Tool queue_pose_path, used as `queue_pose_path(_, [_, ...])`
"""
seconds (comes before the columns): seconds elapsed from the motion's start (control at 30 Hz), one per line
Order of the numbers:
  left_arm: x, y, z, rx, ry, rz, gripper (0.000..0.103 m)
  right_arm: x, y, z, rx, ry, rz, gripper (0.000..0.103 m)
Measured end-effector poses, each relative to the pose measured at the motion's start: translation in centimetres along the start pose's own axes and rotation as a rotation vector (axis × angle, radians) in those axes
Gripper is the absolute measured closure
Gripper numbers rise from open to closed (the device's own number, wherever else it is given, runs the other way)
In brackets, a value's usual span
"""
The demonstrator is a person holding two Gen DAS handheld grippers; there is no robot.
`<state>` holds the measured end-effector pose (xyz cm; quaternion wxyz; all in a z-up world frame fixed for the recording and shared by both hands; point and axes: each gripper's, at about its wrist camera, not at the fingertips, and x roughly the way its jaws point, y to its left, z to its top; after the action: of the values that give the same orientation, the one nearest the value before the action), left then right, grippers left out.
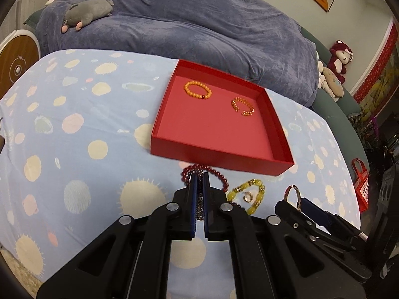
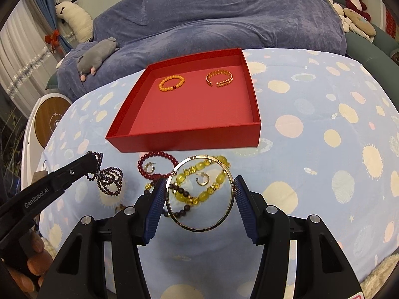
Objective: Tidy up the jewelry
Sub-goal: 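Carry both pieces over the red box and open the left tool to drop the garnet bracelet, then lower the thin gold bangle into the box and open the right tool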
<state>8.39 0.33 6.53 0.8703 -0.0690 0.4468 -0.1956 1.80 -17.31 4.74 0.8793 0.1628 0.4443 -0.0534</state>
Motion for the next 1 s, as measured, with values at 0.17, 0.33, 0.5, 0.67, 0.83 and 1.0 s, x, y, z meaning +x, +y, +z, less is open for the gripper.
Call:
queue_pose_path(0.17, [0.4,-1.0,4.6,0.022,-0.054,-0.027,0.100,0.6,-0.4,4.0,0.009,-0.026,0.027,0.050])
queue_pose_path(0.33, [2.2,-2.0,9.6,0.063,-0.101,-0.036,0.100,2.6,-0.7,9.0,-0.003,-0.043,0.032,0.050])
queue_pose_path(0.5, [5.2,-2.2,13.5,0.086,-0.114,-0.026,0.100,5.9,-1.1,13.0,-0.013,-0.035,0.020,0.050])
queue_pose_path(0.67, [8.5,-2.0,15.9,0.104,-0.112,-0.016,0.100,8.7,-1.4,15.4,-0.006,-0.024,0.011,0.050])
queue_pose_path(0.83, [11.6,-1.7,16.9,0.118,-0.097,0.013,0.099,11.4,-1.6,16.2,-0.009,-0.001,-0.001,0.049])
queue_pose_path(1.0, [13.4,-1.0,16.2,0.108,-0.071,0.033,0.099,13.1,-1.0,15.7,-0.059,0.024,-0.020,0.049])
